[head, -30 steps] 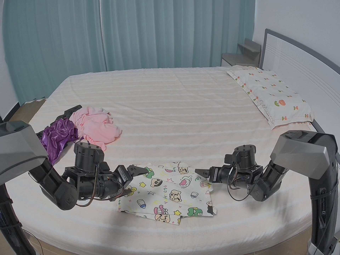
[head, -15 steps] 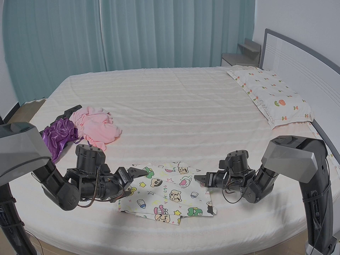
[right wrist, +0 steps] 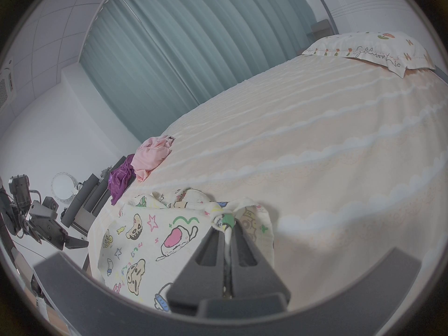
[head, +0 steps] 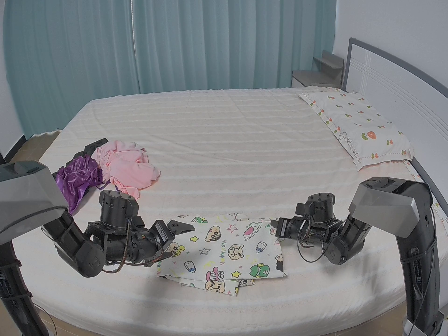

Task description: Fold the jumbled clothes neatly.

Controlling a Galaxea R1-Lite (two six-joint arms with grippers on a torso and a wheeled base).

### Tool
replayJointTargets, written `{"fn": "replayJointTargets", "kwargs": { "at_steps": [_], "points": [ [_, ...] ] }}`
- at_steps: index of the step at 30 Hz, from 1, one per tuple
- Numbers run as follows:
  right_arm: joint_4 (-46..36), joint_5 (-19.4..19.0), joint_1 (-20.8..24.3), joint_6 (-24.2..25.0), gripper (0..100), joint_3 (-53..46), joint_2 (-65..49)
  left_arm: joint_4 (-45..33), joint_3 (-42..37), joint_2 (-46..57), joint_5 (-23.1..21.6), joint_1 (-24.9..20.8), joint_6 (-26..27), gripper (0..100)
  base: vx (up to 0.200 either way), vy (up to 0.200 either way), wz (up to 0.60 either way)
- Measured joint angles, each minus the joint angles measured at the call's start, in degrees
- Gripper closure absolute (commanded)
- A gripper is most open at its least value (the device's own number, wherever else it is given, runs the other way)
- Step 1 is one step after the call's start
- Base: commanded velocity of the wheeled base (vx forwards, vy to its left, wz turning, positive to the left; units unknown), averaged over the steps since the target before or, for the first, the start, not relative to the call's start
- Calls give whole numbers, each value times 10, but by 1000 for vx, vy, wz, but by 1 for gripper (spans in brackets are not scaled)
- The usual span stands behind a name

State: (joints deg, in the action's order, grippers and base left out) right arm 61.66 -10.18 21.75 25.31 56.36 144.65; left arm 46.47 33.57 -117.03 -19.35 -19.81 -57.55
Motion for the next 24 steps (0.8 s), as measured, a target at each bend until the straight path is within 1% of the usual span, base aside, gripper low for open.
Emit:
{"fn": "replayJointTargets", "kwargs": {
  "at_steps": [8,9,13,17,24],
  "points": [
    [1,2,-3,-1,100,2,2,0,1,-1,0,1,0,0,0,0,0],
    [1,2,-3,0,0,3,2,0,1,-1,0,1,0,0,0,0,0],
    [1,1,-3,0,0,3,3,0,4,-3,3,3,0,0,0,0,0],
    [1,2,-7,1,0,0,2,5,9,-11,17,9,0,0,0,0,0],
    [1,-2,-13,3,0,-36,-11,37,39,-50,36,30,8,0,0,0,0]
  ]
}}
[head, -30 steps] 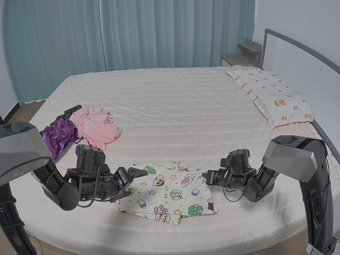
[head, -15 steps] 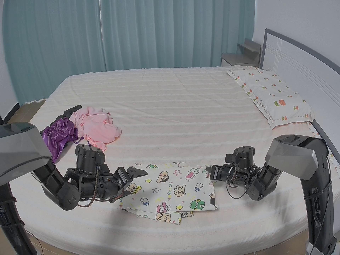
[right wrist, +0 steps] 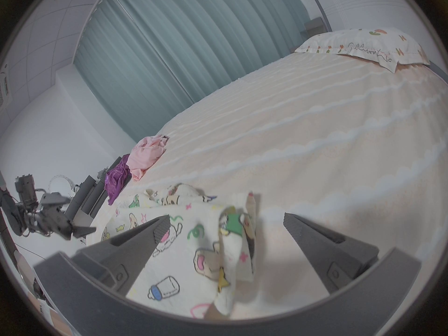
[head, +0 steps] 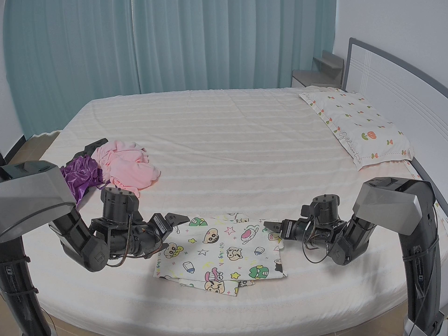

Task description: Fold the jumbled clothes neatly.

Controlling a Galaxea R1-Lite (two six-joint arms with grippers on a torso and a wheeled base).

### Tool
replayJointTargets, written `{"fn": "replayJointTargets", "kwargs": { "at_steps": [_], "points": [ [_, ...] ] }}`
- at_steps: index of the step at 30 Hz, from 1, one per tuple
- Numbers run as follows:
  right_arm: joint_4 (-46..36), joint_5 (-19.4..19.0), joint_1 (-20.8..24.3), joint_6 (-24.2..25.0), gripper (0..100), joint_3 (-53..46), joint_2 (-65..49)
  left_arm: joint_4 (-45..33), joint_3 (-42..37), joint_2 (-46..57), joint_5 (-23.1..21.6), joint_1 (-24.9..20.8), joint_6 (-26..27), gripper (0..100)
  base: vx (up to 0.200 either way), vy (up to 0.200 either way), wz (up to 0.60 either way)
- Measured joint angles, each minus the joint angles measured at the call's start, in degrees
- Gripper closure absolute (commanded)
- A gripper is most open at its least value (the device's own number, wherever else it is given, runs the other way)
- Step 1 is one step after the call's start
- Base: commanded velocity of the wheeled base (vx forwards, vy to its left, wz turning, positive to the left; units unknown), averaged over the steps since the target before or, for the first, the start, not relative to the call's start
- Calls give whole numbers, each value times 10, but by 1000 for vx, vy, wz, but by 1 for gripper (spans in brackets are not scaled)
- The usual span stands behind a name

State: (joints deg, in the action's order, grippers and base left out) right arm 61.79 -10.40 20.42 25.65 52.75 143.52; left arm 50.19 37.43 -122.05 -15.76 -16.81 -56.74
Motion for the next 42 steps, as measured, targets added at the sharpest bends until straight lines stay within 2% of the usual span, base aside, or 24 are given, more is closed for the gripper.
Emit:
{"fn": "replayJointTargets", "kwargs": {
  "at_steps": [3,9,15,21,29,30,42],
  "points": [
    [-1,-2,-1,1,0,-17,-8,5,6,-17,10,8,28,0,0,0,0],
    [-6,-23,7,1,0,-44,-22,25,7,-54,37,22,138,0,0,0,0],
    [-9,-41,27,9,0,-56,-30,45,-6,-90,45,25,206,0,0,0,0],
    [-12,-40,60,16,0,-45,-21,51,-4,-110,46,15,215,0,0,0,0],
    [-10,-44,66,42,0,-37,-12,72,17,-125,45,1,209,0,0,0,0],
    [-11,-44,66,42,100,-36,-12,71,18,-127,46,-2,208,100,0,0,0],
    [-8,-44,68,46,100,-31,-7,73,13,-131,46,-10,209,100,0,0,0]
  ]
}}
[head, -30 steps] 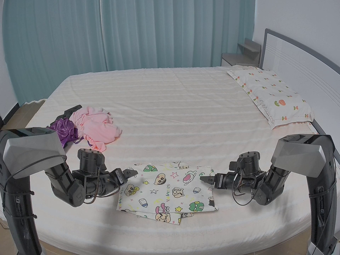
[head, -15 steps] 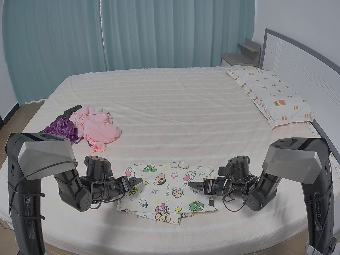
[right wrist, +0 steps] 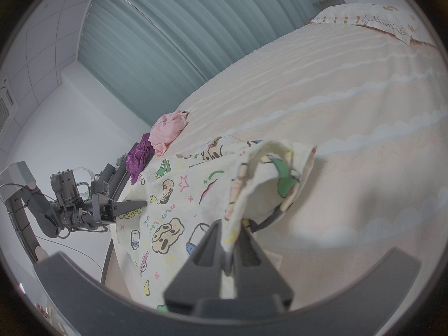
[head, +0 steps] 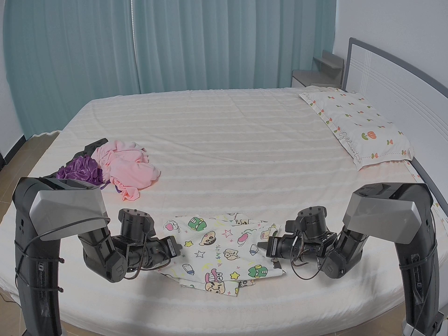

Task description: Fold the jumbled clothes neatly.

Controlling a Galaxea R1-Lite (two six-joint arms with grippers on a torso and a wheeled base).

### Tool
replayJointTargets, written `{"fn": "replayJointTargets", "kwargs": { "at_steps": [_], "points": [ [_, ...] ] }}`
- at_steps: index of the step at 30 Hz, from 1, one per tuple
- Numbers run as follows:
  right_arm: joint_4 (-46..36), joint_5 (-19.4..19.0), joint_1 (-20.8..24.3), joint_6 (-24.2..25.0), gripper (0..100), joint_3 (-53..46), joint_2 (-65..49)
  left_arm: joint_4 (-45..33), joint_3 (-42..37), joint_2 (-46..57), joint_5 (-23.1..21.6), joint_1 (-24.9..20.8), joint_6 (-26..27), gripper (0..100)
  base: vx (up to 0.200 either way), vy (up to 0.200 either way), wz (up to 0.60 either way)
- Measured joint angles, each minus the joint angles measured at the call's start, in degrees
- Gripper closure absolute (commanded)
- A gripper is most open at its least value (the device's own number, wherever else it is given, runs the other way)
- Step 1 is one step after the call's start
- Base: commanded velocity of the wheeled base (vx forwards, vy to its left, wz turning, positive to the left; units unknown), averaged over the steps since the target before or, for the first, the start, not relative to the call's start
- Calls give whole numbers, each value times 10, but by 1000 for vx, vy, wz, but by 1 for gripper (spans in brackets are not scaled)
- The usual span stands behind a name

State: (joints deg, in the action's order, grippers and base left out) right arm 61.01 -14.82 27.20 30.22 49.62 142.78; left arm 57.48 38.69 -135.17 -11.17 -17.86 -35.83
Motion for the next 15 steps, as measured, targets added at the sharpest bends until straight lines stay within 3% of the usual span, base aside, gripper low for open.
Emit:
{"fn": "replayJointTargets", "kwargs": {
  "at_steps": [15],
  "points": [
    [1,1,-1,5,100,-1,1,-4,-5,15,2,-9,-7,100,0,0,0]
  ]
}}
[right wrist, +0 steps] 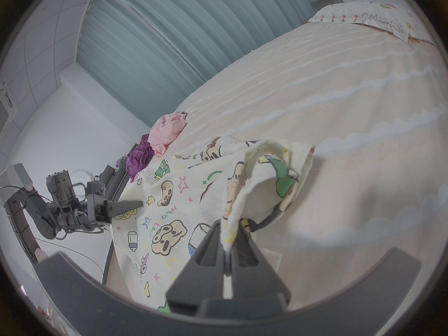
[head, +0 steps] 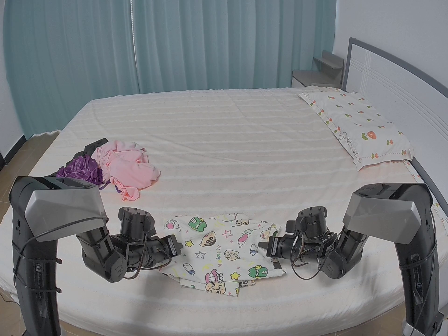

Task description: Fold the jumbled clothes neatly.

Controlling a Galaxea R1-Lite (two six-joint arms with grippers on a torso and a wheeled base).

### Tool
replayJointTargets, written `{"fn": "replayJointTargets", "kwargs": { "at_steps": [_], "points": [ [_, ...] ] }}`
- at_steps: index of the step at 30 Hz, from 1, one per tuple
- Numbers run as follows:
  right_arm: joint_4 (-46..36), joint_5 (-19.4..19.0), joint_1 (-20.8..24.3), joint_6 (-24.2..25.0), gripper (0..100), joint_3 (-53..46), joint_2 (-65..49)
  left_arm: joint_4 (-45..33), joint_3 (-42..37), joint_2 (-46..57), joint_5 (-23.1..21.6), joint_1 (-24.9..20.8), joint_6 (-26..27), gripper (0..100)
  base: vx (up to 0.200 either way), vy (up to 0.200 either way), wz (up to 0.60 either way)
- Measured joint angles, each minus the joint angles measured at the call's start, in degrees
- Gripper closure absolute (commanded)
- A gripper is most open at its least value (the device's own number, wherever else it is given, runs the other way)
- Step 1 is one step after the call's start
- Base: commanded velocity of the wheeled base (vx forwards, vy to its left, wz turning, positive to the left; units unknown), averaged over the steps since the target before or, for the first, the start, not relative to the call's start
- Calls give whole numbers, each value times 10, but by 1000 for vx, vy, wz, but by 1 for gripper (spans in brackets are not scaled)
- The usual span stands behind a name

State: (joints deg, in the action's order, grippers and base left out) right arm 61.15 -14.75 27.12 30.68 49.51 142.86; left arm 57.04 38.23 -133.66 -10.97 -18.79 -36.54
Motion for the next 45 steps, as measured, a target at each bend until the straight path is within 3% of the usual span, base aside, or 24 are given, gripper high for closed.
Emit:
{"fn": "replayJointTargets", "kwargs": {
  "at_steps": [41,45],
  "points": [
    [2,3,0,0,100,-3,-3,8,-24,9,22,2,2,100,0,200,0],
    [2,4,1,-2,100,-7,-4,8,-24,9,22,1,2,100,0,0,0]
  ]
}}
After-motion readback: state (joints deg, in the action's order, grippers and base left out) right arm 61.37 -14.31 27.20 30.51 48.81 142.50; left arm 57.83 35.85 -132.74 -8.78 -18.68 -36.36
